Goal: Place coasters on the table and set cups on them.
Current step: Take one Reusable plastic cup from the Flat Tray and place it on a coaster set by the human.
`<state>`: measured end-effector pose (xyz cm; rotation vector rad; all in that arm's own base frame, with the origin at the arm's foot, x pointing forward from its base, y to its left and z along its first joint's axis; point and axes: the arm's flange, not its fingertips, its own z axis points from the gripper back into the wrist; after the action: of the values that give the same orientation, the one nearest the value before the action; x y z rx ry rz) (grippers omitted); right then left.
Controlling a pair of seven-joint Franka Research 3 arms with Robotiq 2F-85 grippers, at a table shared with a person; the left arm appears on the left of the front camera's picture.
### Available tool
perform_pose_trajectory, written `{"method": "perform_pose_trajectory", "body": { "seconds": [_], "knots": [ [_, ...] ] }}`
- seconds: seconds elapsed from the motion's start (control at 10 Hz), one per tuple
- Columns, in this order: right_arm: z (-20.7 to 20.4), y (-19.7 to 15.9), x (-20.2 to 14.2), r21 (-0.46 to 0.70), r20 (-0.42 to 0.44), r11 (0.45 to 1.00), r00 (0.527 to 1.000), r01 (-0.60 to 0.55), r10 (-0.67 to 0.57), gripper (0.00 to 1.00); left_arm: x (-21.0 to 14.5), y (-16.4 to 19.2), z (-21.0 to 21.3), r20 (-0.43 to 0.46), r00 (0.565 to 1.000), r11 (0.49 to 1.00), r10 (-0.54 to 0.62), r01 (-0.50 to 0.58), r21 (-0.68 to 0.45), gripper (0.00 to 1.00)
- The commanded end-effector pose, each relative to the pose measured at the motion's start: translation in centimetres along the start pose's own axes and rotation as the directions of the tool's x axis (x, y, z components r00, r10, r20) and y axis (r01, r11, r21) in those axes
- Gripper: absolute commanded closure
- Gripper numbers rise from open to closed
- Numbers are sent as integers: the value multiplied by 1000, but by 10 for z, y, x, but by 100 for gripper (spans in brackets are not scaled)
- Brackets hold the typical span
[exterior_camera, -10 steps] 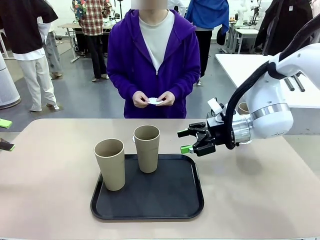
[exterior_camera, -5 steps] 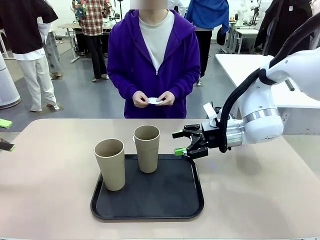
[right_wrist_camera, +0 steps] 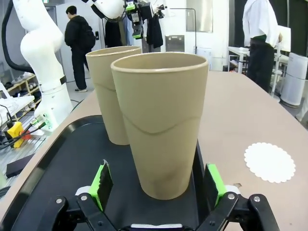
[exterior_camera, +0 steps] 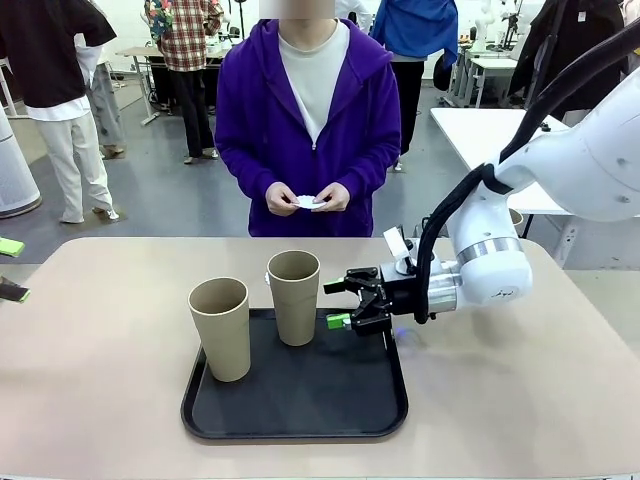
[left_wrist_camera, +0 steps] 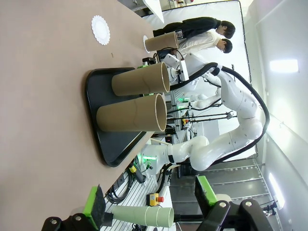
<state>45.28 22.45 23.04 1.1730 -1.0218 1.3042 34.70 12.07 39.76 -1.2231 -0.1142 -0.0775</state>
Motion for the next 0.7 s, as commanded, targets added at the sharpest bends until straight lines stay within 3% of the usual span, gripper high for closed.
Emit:
{"method": "perform_pose_trajectory", "body": {
  "seconds": [0.0, 0.6],
  "knots": [
    [-9, -5, 5, -13, 31, 999, 999, 32, -32, 0, 0, -2, 1, 11, 1000, 1000, -5, 5, -11, 0],
    [-25, -14, 2, 8, 41, 1000, 999, -12, 12, 0, 0, -2, 1, 11, 1000, 1000, -5, 5, -11, 0]
  ]
}}
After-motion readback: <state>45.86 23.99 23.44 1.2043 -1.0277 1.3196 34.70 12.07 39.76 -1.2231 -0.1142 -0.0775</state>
